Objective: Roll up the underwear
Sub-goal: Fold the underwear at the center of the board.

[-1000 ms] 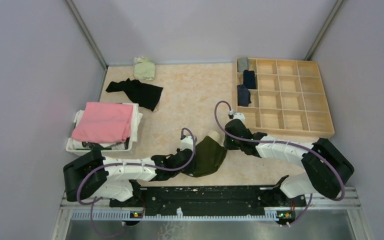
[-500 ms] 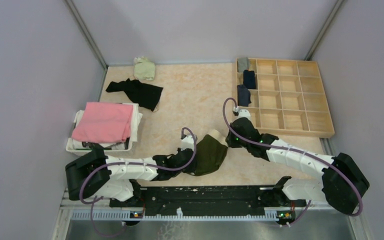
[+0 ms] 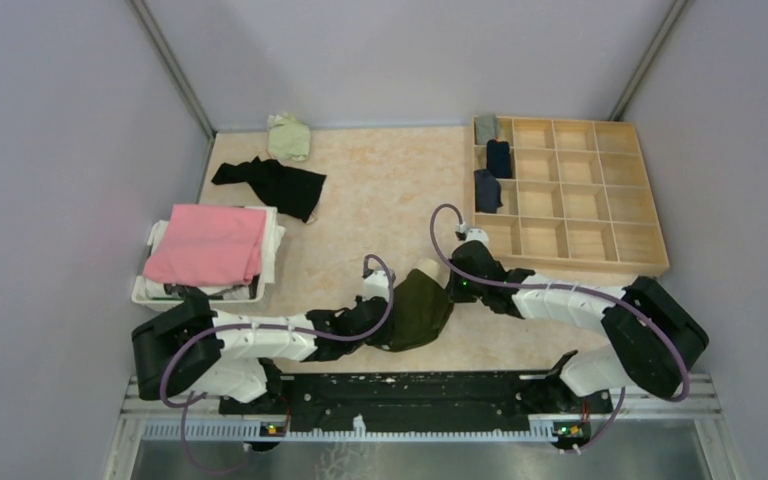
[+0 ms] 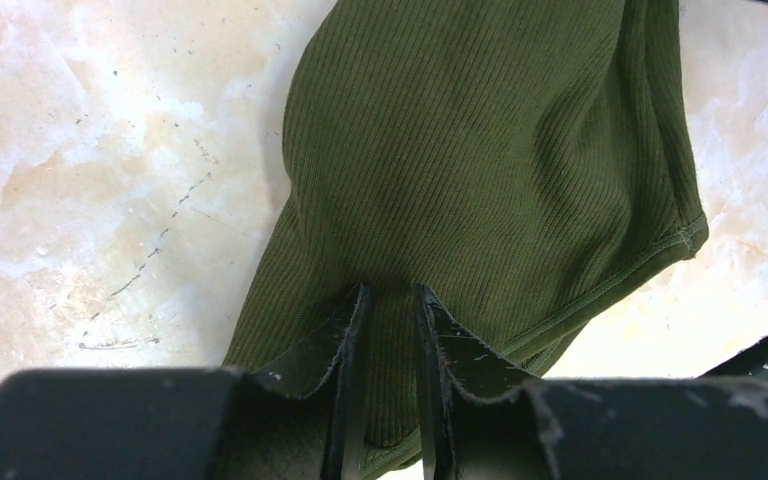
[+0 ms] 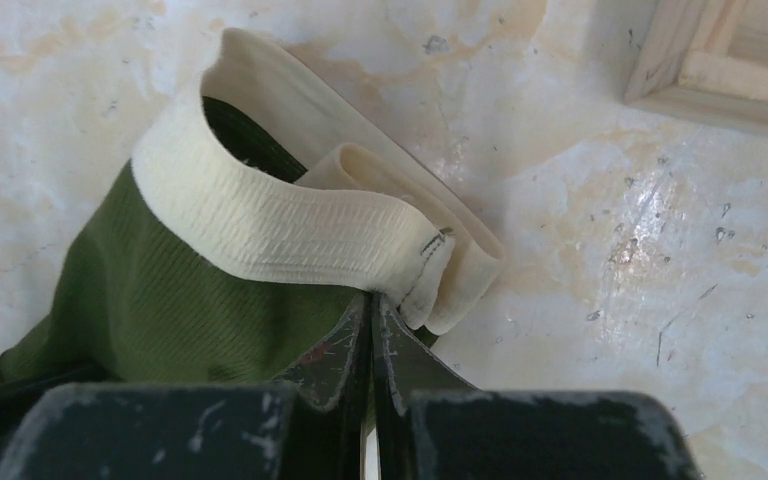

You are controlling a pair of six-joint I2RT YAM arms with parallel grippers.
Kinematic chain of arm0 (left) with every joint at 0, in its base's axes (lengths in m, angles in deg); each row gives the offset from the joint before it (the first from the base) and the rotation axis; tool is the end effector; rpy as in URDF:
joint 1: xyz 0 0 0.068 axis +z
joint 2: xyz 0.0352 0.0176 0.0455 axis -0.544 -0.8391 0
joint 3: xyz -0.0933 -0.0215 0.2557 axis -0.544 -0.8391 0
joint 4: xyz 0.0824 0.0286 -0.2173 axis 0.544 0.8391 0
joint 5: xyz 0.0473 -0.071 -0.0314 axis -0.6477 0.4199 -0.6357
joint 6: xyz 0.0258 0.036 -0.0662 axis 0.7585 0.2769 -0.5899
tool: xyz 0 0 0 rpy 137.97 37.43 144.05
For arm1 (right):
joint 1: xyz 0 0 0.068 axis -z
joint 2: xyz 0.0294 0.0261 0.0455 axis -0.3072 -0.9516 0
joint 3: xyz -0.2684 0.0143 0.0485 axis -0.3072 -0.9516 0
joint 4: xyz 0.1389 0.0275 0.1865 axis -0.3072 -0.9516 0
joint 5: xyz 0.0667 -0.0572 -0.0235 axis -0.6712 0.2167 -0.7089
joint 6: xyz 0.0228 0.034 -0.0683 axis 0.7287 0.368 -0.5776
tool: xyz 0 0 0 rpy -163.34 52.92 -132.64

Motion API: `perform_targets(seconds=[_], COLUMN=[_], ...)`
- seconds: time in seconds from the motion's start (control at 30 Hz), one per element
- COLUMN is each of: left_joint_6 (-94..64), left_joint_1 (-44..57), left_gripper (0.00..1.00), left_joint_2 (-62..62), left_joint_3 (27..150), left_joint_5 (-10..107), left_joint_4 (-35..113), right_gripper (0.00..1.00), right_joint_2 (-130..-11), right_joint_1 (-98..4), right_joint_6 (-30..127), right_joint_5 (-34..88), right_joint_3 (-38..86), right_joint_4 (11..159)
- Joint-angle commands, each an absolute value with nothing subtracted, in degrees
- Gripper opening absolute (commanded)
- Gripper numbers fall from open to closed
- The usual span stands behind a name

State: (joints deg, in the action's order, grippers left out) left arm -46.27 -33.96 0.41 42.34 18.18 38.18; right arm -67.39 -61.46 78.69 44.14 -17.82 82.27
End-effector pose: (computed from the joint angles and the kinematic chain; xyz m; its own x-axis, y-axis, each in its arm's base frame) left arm 0.1155 -0.2052 0.1466 -0.7193 0.0699 -0.6912 0.3550 0.8922 -0.2792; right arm 0.1932 0.1687 0.1593 -0.7911 0.0624 -0.6085 -0.1627 0.9374 0.3078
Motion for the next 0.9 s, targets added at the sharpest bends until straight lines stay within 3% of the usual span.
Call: perform_targets(seconds=[0.0, 0.23, 0.4, 0.6, 0.87], left_joint_6=[-46.6, -44.3, -38.6, -35.1, -35.4], left_joint_1=[-34.2, -34.2, -33.0, -27.2, -21.0], left_gripper=[0.28, 0.28, 0.23, 0.0, 0.0], left_joint_2=[-0.6, 7.3, 9.5, -0.2, -9.2], left_joint_3=[43.0, 47.8, 48.8, 51.7, 53.1], left_joint_5=[18.7, 16.8, 16.1, 27.6, 39.6], left_joint_4=[40.9, 43.5, 31.7, 17.8, 5.9], right_gripper=[0.0, 0.0, 0.0, 0.0, 0.0], right_joint_2=[-69.3, -70.9, -70.6, -70.0, -69.7], right_joint_1=[-61.0, -61.1, -61.1, -61.1, -61.1], right_joint_6=[79.6, 80.6, 81.0, 81.4, 81.4], right_joint_5=[45.7, 46.4, 45.7, 45.2, 45.2], right_joint_3=[-19.0, -21.7, -22.8, -23.4, -24.1], right_joint_4=[84.7, 85.2, 87.3, 87.8, 87.9])
